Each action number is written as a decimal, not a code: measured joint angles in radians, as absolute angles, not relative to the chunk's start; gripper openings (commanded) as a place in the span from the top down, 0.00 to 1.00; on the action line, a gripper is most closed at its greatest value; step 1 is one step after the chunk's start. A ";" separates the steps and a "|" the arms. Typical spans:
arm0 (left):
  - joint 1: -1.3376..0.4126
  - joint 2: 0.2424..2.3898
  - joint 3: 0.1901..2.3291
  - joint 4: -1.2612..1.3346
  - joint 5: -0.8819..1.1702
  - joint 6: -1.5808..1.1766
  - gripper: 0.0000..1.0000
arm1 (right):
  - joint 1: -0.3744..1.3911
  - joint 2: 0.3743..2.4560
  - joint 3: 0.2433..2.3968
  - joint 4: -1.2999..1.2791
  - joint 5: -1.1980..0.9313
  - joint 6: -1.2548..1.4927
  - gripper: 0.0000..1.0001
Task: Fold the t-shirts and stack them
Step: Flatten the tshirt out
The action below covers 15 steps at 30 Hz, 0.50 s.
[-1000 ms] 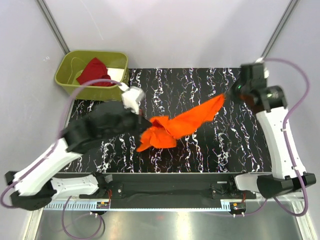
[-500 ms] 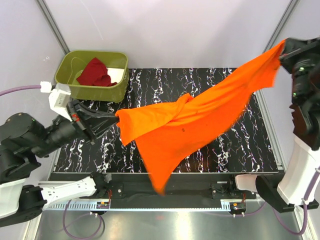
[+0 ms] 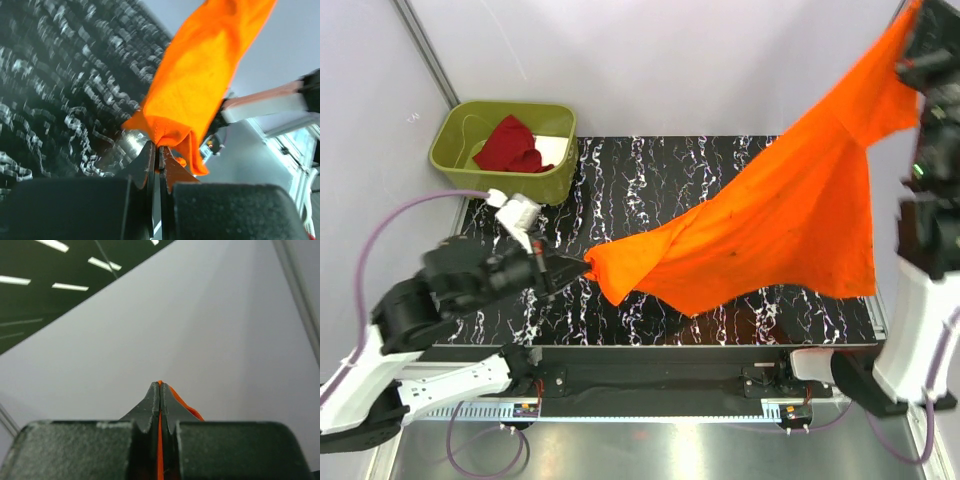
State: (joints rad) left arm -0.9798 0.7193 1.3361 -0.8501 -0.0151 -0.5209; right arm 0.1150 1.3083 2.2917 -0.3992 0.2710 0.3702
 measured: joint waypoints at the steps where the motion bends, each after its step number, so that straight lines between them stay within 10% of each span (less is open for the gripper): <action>1: -0.980 0.720 1.299 -0.844 -0.039 -0.539 1.00 | 0.115 1.338 2.280 -0.366 0.250 0.371 1.00; 6: -0.980 0.755 1.123 -0.849 -0.216 -0.631 1.00 | 0.115 1.629 2.188 -0.187 0.080 0.440 0.98; 10: -0.973 0.847 1.034 -0.849 -0.334 -0.653 0.40 | 0.122 2.041 2.311 -0.225 -0.057 0.548 0.58; 15: -0.921 0.955 0.987 -0.865 -0.347 -0.626 0.14 | 0.140 2.442 2.483 -0.687 -0.099 0.595 0.33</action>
